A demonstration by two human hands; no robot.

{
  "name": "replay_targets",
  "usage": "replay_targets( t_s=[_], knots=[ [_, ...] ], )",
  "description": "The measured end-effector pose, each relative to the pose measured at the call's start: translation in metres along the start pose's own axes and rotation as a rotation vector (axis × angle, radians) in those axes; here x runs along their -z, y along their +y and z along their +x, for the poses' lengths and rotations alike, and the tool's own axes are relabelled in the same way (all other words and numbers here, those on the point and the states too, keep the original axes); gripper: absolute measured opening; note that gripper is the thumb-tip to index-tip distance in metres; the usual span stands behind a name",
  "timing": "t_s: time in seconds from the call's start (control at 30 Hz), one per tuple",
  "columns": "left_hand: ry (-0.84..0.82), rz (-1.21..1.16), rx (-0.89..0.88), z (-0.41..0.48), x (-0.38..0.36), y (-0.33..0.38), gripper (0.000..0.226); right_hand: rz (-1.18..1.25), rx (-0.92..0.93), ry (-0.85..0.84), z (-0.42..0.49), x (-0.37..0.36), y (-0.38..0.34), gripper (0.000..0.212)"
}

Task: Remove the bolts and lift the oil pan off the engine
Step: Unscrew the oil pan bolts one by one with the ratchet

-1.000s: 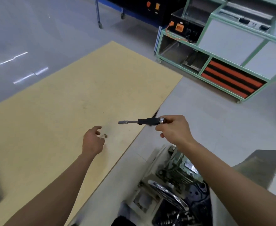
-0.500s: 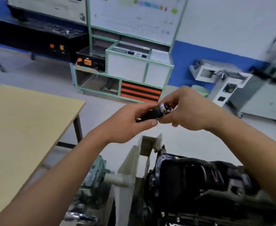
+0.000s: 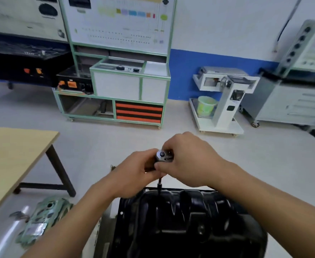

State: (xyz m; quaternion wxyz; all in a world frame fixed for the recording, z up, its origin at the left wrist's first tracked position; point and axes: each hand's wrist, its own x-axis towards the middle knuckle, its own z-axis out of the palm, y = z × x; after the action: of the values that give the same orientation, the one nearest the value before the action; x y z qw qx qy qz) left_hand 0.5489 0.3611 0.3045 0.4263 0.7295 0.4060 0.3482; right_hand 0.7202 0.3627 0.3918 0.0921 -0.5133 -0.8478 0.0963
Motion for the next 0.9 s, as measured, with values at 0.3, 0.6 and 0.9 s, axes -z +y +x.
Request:
replay_targets(
  t_s=[0.3,0.6,0.9],
  knots=[
    [0.091,0.050,0.019,-0.014,0.002,-0.015,0.020,0.096,0.020,0.002,0.010,-0.021,-0.003,0.030],
    [0.184,0.130,-0.006,-0.022,-0.005,-0.020,0.012,0.106,0.039,-0.018,0.008,-0.023,-0.004,0.028],
    [0.389,0.112,0.021,-0.025,-0.017,-0.023,0.016,0.176,0.124,-0.041,-0.024,0.004,0.041,0.022]
  ],
)
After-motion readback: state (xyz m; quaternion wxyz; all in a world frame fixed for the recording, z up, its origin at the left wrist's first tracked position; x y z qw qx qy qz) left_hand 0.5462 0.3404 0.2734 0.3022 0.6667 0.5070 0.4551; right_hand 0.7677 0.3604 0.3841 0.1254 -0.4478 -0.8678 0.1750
